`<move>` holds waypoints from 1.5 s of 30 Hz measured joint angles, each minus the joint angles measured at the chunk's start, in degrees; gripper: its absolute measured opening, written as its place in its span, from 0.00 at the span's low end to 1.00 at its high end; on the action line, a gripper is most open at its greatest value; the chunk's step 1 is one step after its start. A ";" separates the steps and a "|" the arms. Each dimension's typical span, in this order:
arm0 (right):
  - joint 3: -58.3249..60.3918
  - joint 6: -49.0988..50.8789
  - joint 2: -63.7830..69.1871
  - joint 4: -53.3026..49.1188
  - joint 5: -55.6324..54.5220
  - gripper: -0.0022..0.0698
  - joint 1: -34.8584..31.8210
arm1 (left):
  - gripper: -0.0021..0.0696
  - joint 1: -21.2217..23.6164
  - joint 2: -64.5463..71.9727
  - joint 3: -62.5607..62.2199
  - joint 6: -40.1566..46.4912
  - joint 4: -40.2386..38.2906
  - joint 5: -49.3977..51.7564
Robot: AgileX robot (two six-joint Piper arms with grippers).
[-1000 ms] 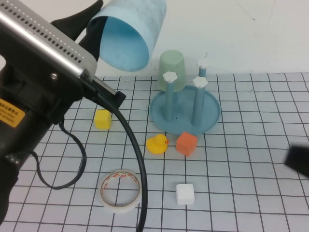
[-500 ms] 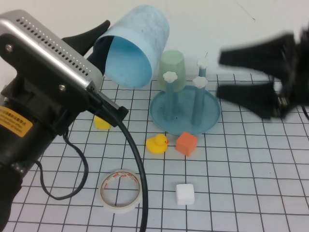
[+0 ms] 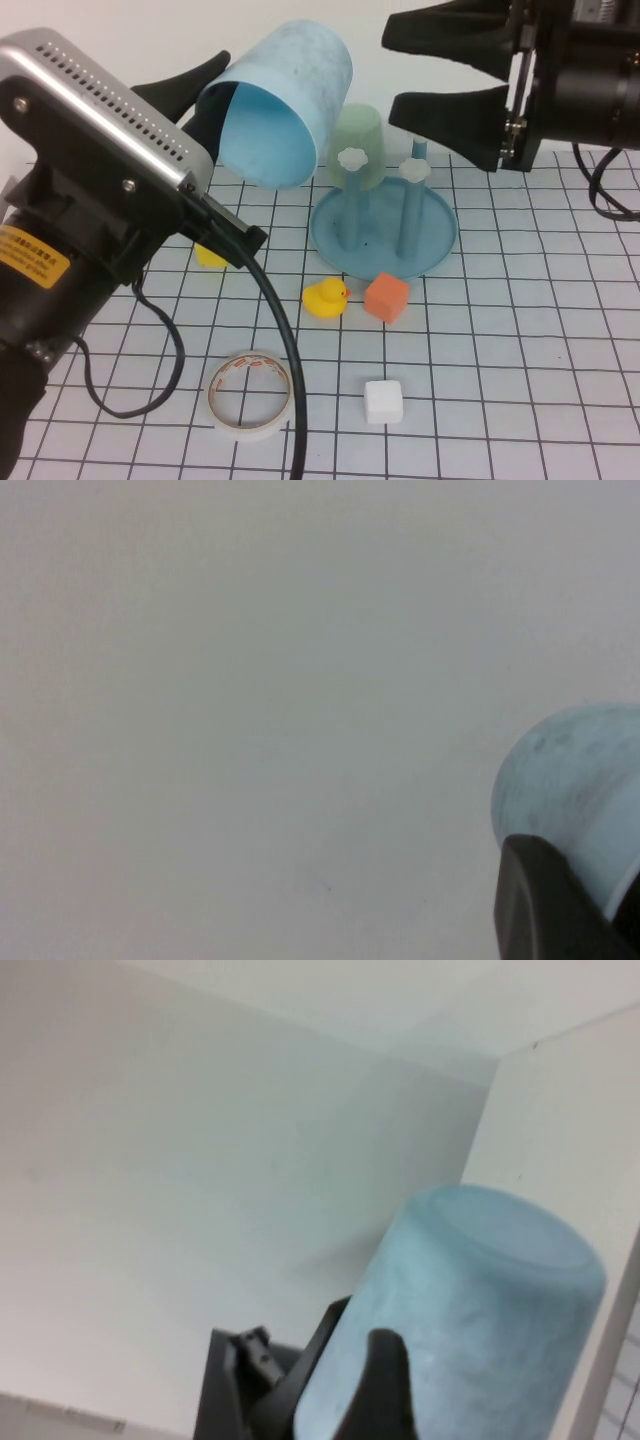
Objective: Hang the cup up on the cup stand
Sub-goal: Adjust the cup with two arms
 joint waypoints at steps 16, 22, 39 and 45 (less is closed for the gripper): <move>0.00 -0.87 0.11 0.00 -7.37 0.83 0.05 | 0.04 0.00 0.00 0.00 0.00 0.00 0.00; 0.00 -0.66 0.55 0.00 -7.48 0.83 0.05 | 0.04 0.00 0.00 0.00 0.00 0.00 0.00; -2.33 -0.18 2.38 0.00 -8.50 0.99 5.62 | 0.04 0.00 0.78 0.00 0.13 0.00 0.00; -4.49 -0.06 2.49 0.00 -12.08 0.99 8.33 | 0.04 0.00 1.65 0.00 1.67 0.00 -2.13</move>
